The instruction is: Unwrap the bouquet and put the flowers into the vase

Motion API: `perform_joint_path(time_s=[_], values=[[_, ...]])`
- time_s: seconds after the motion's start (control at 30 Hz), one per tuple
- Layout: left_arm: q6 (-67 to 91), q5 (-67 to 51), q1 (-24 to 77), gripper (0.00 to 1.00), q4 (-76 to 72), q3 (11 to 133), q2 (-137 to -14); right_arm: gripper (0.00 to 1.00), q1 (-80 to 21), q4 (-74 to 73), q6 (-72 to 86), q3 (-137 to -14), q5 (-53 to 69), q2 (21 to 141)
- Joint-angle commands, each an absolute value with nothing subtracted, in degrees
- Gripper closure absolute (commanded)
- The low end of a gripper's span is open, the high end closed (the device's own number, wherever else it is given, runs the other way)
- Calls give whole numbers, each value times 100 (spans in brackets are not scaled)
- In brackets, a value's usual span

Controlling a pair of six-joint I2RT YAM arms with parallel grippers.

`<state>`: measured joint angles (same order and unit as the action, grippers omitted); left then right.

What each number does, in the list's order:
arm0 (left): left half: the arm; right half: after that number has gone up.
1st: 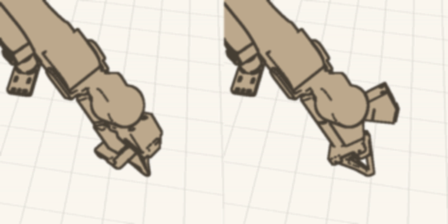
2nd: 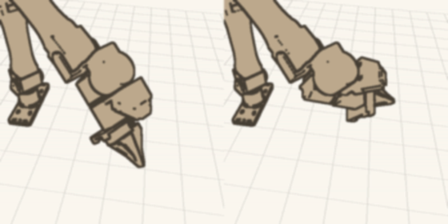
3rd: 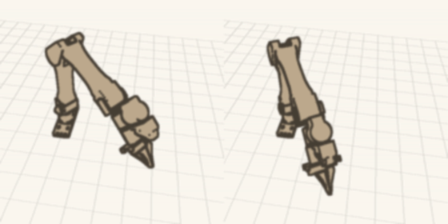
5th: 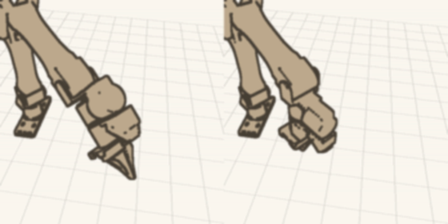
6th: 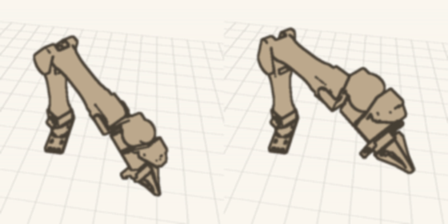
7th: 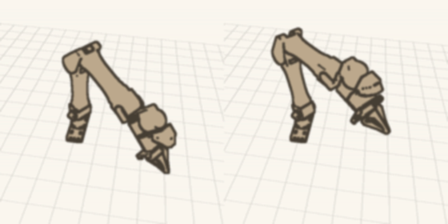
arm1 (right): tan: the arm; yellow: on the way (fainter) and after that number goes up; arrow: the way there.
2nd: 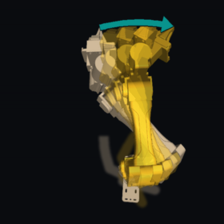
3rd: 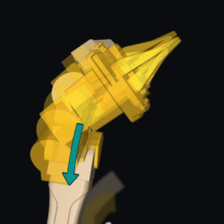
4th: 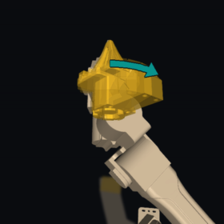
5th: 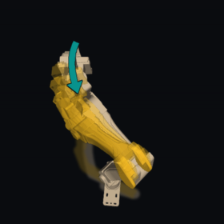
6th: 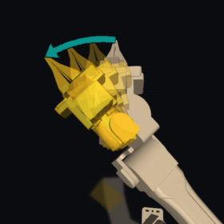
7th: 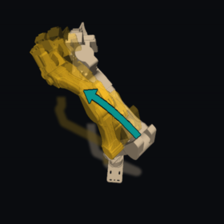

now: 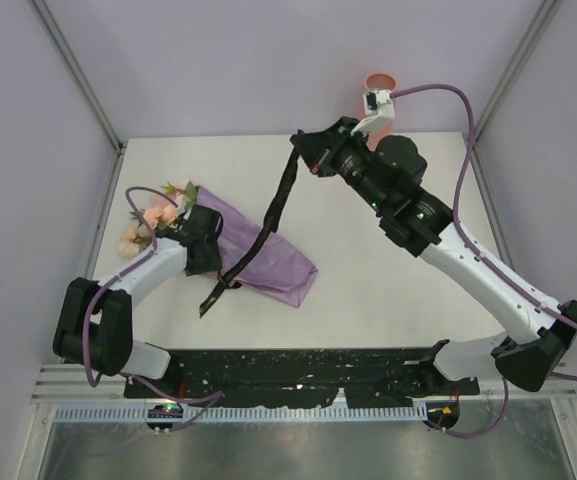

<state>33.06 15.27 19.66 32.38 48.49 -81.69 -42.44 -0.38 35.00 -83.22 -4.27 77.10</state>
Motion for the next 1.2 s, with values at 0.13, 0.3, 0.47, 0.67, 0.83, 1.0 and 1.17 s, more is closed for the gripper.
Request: perform_joint_path(time_s=[0.13, 0.3, 0.47, 0.67, 0.83, 1.0, 1.17], values=[[3410, 1687, 1951, 53, 3050, 4834, -8209, 94, -3841, 36, 2542, -8332, -1537, 6794], [3375, 1766, 1942, 53, 3102, 4825, -8165, 95, -3200, -281, 1988, -8358, -1784, 6540], [3366, 1705, 1942, 53, 3190, 4852, -8069, 95, -2314, -316, 1539, -8253, -2415, 6293], [3279, 1810, 1951, 53, 3339, 4974, -7910, 94, -1645, -448, 328, -8972, -2916, 6424], [3182, 1811, 1942, 53, 3480, 5097, -7665, 95, -1249, -457, -404, -9676, -3207, 6837], [3085, 1705, 1951, 52, 3682, 5273, -7313, 95, -915, -457, -545, -10159, -3331, 7040], [3032, 1442, 1943, 51, 3805, 5440, -6865, 95, -432, -510, -624, -10695, -3322, 7364]])
